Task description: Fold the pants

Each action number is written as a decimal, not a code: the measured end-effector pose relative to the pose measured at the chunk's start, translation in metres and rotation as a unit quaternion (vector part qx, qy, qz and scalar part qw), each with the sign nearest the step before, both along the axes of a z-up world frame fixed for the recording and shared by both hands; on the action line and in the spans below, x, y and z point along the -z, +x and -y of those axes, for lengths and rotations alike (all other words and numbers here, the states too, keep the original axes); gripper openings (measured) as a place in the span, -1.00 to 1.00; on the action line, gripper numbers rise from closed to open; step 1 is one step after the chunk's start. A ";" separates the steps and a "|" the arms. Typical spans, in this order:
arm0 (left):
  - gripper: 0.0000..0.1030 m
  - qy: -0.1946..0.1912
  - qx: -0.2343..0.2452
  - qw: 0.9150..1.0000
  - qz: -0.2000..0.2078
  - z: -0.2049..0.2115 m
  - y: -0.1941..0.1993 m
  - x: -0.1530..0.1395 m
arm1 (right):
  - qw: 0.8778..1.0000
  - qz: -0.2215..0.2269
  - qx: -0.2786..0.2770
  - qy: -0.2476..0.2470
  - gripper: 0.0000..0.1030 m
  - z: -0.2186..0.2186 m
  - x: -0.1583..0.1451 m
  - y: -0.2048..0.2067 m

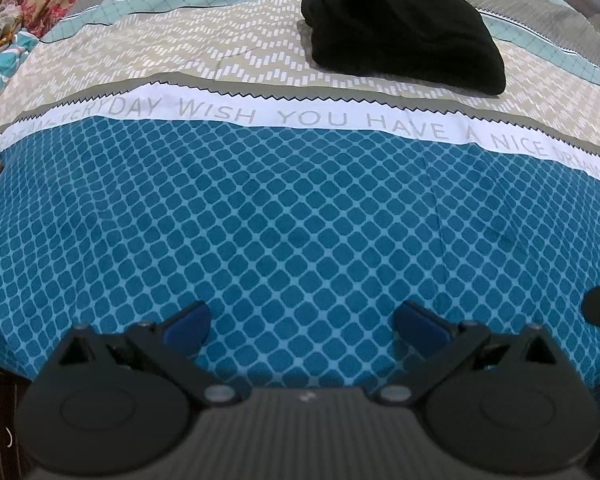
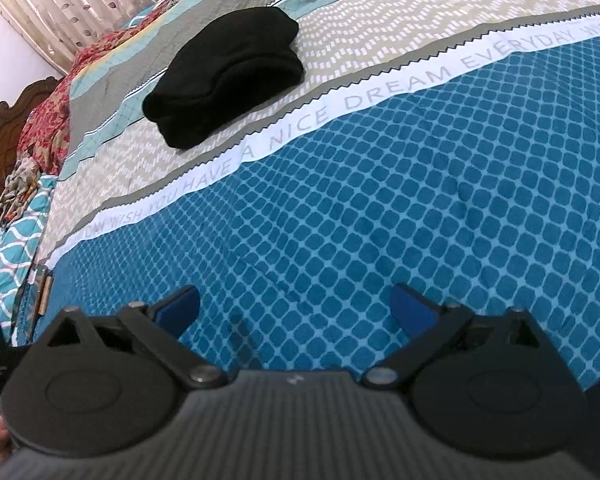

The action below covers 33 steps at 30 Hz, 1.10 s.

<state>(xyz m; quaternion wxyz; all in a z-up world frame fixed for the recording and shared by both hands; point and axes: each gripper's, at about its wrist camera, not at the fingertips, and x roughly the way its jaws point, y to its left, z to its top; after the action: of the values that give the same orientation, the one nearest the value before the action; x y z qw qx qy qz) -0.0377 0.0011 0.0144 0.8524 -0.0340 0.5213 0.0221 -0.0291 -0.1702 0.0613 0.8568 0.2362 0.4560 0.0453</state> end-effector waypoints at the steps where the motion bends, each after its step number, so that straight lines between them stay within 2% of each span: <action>1: 1.00 -0.001 -0.002 1.000 0.001 0.000 0.000 -0.001 | 1.000 0.000 -0.004 0.002 0.99 -0.001 -0.001 0.000; 13: 1.00 0.066 -0.035 0.996 0.043 0.002 -0.017 -0.030 | 0.999 0.031 -0.040 -0.006 0.98 -0.016 -0.018 -0.006; 18: 1.00 0.087 -0.039 0.994 0.050 0.003 -0.019 -0.033 | 0.999 0.024 -0.039 0.001 0.98 -0.009 -0.014 -0.004; 33: 1.00 0.075 -0.031 0.996 0.030 0.005 -0.021 -0.031 | 1.000 0.026 -0.017 0.006 0.97 0.000 -0.019 -0.010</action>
<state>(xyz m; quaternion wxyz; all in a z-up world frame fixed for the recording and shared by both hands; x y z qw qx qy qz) -0.0588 -0.0036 0.0449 0.8667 0.0132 0.4912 0.0864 -0.0391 -0.1704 0.0805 0.8659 0.2325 0.4374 0.0689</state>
